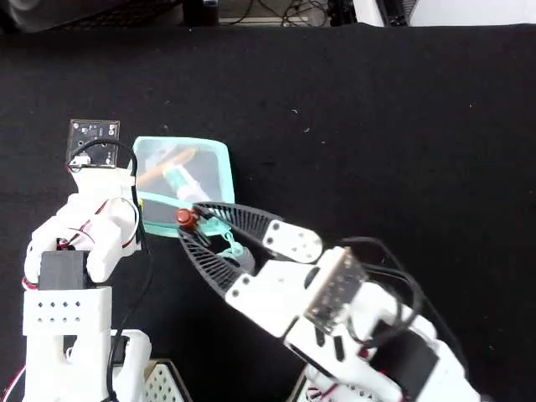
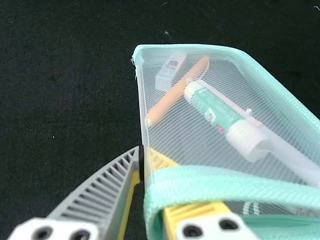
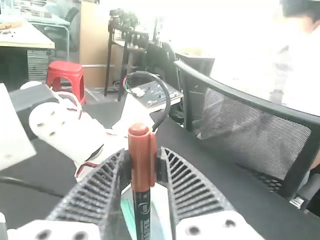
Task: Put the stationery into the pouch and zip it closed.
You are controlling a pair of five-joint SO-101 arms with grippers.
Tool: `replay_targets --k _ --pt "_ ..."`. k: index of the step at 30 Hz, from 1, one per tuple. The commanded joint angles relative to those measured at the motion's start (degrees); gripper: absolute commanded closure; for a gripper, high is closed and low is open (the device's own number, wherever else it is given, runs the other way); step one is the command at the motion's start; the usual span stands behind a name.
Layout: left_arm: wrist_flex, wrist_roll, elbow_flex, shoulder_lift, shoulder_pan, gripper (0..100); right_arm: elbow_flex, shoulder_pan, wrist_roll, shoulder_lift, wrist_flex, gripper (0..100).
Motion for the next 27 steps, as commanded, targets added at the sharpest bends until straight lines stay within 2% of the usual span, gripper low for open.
replay_targets --k 1,6,11,19,27 --pt "-0.88 0.26 -0.66 -0.26 -0.40 97 2.86 -0.62 0.44 -0.40 -6.77 98.6" --pt "-0.88 0.35 -0.66 -0.26 -0.13 97 4.00 -0.62 0.62 -0.31 -12.57 98.6" --pt "-0.88 0.35 -0.84 -0.26 -0.13 97 5.32 -0.70 5.80 0.48 -16.09 98.6" --pt "-0.88 0.44 -1.19 -0.18 -0.40 97 14.55 -0.53 6.07 5.49 -26.99 98.6" --pt "-0.88 2.46 -1.71 -0.18 -0.40 97 15.69 -0.88 6.07 3.56 -27.78 98.6"
